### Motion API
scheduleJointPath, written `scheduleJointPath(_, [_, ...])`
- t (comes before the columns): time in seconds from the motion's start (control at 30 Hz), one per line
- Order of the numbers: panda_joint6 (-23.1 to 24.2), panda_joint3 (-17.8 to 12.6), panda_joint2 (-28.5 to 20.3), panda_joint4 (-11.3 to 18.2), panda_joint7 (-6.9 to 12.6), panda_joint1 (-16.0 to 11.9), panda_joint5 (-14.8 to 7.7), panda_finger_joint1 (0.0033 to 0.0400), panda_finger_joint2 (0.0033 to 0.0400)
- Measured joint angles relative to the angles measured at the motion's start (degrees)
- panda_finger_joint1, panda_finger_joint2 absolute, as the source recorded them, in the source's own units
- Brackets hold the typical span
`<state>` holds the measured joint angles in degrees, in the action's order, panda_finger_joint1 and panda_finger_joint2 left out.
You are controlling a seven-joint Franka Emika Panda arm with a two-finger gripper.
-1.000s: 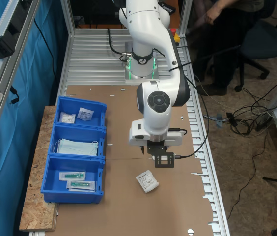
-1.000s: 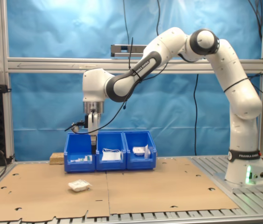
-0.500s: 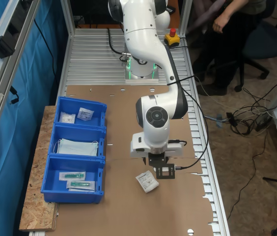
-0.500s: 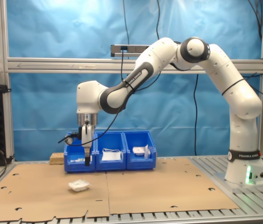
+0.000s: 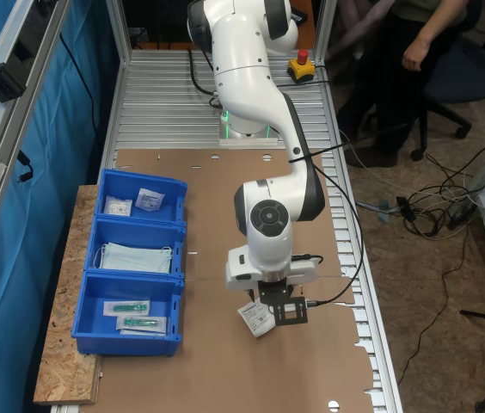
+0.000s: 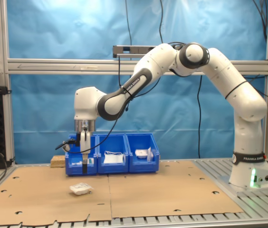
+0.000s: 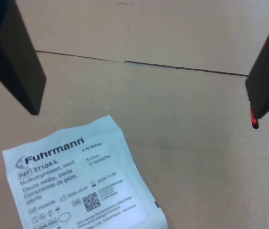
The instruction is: Pick and place sorting task of medical equipment.
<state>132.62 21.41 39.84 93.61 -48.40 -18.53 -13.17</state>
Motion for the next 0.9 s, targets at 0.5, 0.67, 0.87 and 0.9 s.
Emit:
scheduleJointPath(0.5, [0.29,-0.34,2.62,-0.79,6.73,0.05,-0.14,0.04,0.04])
scheduleJointPath(0.67, [0.64,-0.76,4.32,-1.86,9.76,0.12,-0.19,0.04,0.04])
scheduleJointPath(0.87, [0.91,-1.13,5.67,-3.29,13.4,0.13,-0.22,0.04,0.04])
scheduleJointPath(0.9, [0.95,-1.18,5.84,-3.55,13.93,0.13,-0.22,0.04,0.04])
